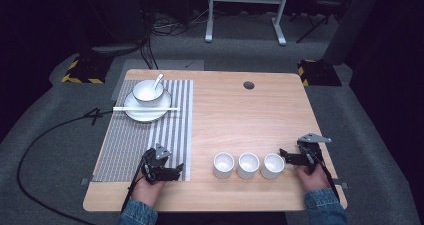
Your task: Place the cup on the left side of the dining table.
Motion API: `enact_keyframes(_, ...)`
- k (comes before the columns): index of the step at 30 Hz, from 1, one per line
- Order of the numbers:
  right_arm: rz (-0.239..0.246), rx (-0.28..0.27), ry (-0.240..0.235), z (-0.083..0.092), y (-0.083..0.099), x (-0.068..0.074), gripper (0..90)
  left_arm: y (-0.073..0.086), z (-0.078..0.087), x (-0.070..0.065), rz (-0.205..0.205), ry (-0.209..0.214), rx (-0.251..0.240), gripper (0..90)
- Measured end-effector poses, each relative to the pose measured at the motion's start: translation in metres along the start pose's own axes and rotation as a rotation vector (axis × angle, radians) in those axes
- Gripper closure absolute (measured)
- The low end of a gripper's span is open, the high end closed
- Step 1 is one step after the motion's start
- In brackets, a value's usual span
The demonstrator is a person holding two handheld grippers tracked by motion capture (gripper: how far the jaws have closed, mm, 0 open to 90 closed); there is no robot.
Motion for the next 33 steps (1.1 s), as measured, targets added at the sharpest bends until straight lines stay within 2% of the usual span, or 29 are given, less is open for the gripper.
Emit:
enact_keyframes(10, 0.0, 0.0, 0.0, 0.0, 0.0, 0.0, 15.1, 0.001, 0.001, 0.0, -0.002, 0.005, 0.012, 13.5)
enact_keyframes(14, 0.0, 0.0, 0.0, 0.0, 0.0, 0.0, 15.1, 0.001, 0.001, 0.0, -0.004, 0.006, -0.005, 13.6)
enact_keyframes(21, 0.0, 0.0, 0.0, 0.0, 0.0, 0.0, 15.1, 0.002, 0.001, -0.001, -0.004, 0.004, -0.005, 14.0)
enact_keyframes(26, 0.002, 0.0, -0.004, 0.0, 0.0, 0.0, 15.1, 0.0, 0.003, -0.003, -0.002, 0.017, -0.003, 17.6)
enact_keyframes(31, 0.002, 0.0, -0.004, 0.0, 0.0, 0.0, 15.1, -0.01, 0.01, -0.01, -0.022, 0.031, -0.045, 18.0)
enact_keyframes(33, 0.002, -0.001, -0.003, 0.0, 0.0, 0.0, 15.1, -0.018, 0.014, -0.016, -0.038, 0.05, -0.078, 17.9)
Point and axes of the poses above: each handheld gripper's, and its own axes: z roughly backward along the jaws, y roughly out of its underside, x roughly to its left, the point moved 9 cm from there along -z, roughly forward along the jaws, and after that the axes turned 14 degrees about y, right-handed, at the moved point
